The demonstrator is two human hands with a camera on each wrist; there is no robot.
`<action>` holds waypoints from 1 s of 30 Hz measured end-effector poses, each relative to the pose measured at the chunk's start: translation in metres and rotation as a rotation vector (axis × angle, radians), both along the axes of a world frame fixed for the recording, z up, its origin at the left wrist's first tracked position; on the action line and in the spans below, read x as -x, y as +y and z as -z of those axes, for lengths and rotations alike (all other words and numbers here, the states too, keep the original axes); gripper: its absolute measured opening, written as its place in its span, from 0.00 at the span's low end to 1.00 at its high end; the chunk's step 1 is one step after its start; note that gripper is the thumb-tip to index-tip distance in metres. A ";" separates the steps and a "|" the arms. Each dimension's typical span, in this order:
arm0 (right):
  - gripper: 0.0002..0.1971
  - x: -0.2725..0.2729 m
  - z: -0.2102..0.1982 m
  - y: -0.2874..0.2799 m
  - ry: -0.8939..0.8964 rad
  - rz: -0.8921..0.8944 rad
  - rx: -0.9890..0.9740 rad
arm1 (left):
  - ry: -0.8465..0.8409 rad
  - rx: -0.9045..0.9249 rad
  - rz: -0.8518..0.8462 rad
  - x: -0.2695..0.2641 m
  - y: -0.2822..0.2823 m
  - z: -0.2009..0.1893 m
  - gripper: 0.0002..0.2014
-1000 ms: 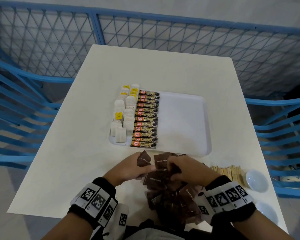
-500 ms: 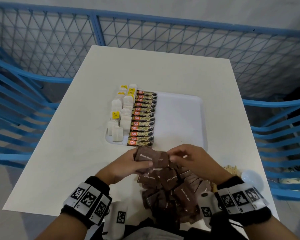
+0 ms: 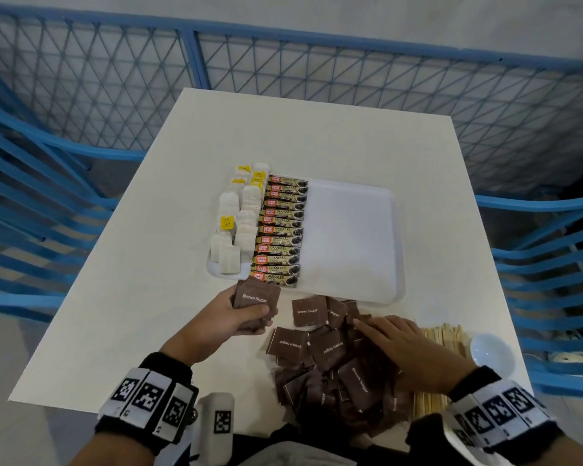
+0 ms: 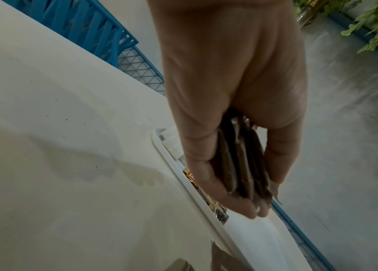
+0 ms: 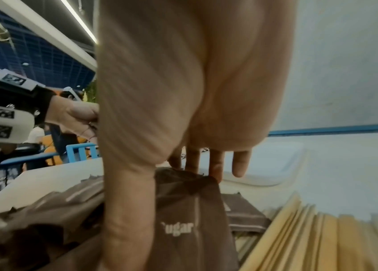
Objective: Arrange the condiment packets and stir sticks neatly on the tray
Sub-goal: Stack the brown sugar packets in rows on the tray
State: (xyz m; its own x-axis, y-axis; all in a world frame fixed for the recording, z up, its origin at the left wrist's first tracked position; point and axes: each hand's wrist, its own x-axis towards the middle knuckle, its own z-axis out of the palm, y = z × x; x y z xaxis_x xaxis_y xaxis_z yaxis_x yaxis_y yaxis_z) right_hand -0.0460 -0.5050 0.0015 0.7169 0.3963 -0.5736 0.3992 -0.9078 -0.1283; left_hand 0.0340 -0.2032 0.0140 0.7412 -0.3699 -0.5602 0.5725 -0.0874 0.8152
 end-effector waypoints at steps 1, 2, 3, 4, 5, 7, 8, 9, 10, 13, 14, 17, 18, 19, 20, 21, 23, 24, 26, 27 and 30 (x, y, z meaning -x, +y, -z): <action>0.47 -0.001 0.001 0.000 0.004 0.009 -0.005 | 0.000 -0.003 -0.004 0.000 -0.001 0.000 0.12; 0.45 -0.001 0.002 0.000 0.004 0.020 -0.020 | 0.003 -0.004 -0.009 0.000 -0.001 0.000 0.12; 0.41 -0.002 0.004 0.000 0.000 0.038 -0.053 | 0.006 -0.004 -0.013 0.000 -0.002 0.001 0.12; 0.36 -0.002 0.005 -0.001 -0.010 0.052 -0.099 | 0.006 -0.004 -0.014 0.000 -0.002 0.000 0.12; 0.32 -0.003 0.005 -0.001 -0.015 0.071 -0.153 | 0.005 -0.004 -0.014 0.000 -0.003 0.000 0.12; 0.23 -0.006 0.001 0.000 0.009 0.118 -0.245 | 0.005 -0.003 -0.012 -0.001 -0.005 -0.001 0.11; 0.20 -0.008 -0.003 0.000 0.035 0.136 -0.260 | 0.004 -0.003 -0.008 -0.001 -0.006 -0.002 0.11; 0.19 -0.010 -0.006 0.001 0.072 0.152 -0.264 | 0.003 -0.001 -0.004 0.000 -0.007 -0.002 0.10; 0.19 -0.012 -0.008 0.001 0.104 0.168 -0.280 | 0.004 0.001 0.000 0.000 -0.007 -0.003 0.10; 0.18 -0.017 -0.010 -0.001 0.175 0.213 -0.353 | 0.008 -0.002 0.018 0.000 -0.009 -0.005 0.11; 0.17 -0.018 -0.012 -0.002 0.197 0.224 -0.379 | 0.008 -0.006 0.027 0.000 -0.009 -0.005 0.11; 0.17 -0.023 -0.023 -0.009 0.254 0.292 -0.464 | 0.018 0.003 0.035 -0.001 -0.011 -0.008 0.11; 0.17 -0.026 -0.028 -0.011 0.269 0.321 -0.500 | 0.027 0.012 0.030 -0.001 -0.012 -0.008 0.11; 0.16 -0.029 -0.035 -0.012 0.279 0.359 -0.538 | 0.041 0.027 0.023 -0.002 -0.013 -0.009 0.11; 0.16 -0.032 -0.041 -0.013 0.279 0.402 -0.579 | 0.056 0.039 0.016 -0.003 -0.014 -0.010 0.12; 0.16 -0.035 -0.047 -0.012 0.267 0.444 -0.620 | 0.070 0.053 0.010 -0.004 -0.016 -0.011 0.12; 0.17 -0.043 -0.056 -0.008 0.225 0.511 -0.713 | 0.093 0.073 -0.008 -0.005 -0.020 -0.012 0.13; 0.18 -0.046 -0.059 -0.004 0.204 0.536 -0.763 | 0.103 0.086 -0.014 -0.005 -0.023 -0.014 0.13; 0.20 -0.052 -0.062 0.009 0.193 0.567 -0.879 | 0.113 0.111 -0.020 -0.007 -0.027 -0.016 0.13; 0.21 -0.055 -0.063 0.017 0.199 0.569 -0.938 | 0.114 0.125 -0.022 -0.008 -0.030 -0.016 0.13; 0.22 -0.063 -0.058 0.045 0.232 0.587 -1.083 | 0.119 0.157 -0.034 -0.010 -0.037 -0.023 0.15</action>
